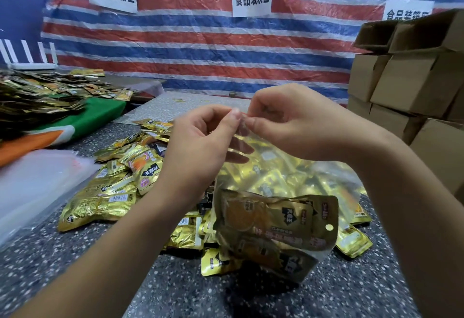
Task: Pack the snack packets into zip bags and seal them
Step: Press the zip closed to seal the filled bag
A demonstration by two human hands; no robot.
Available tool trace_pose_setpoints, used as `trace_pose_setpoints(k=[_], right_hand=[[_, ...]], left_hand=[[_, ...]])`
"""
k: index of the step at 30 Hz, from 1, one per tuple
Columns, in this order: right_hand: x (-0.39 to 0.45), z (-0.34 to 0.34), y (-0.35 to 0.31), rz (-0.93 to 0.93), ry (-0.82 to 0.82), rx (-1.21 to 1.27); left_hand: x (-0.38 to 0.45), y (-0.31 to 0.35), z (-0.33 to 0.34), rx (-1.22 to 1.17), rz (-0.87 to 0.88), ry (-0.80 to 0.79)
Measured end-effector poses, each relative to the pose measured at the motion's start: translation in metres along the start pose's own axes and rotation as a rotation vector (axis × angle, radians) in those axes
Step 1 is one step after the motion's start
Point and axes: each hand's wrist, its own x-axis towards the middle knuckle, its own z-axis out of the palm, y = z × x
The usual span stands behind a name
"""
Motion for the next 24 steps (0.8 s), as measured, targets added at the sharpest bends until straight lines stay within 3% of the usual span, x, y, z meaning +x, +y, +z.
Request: trace_pose_setpoints(k=[16, 24], right_hand=[[-0.009, -0.014, -0.013, 0.026, 0.050, 0.239], [-0.005, -0.003, -0.015, 0.020, 0.097, 0.182]], left_hand=[[-0.007, 0.020, 0.008, 0.148, 0.121, 0.011], [-0.008, 0.017, 0.006, 0.234, 0.144, 0.049]])
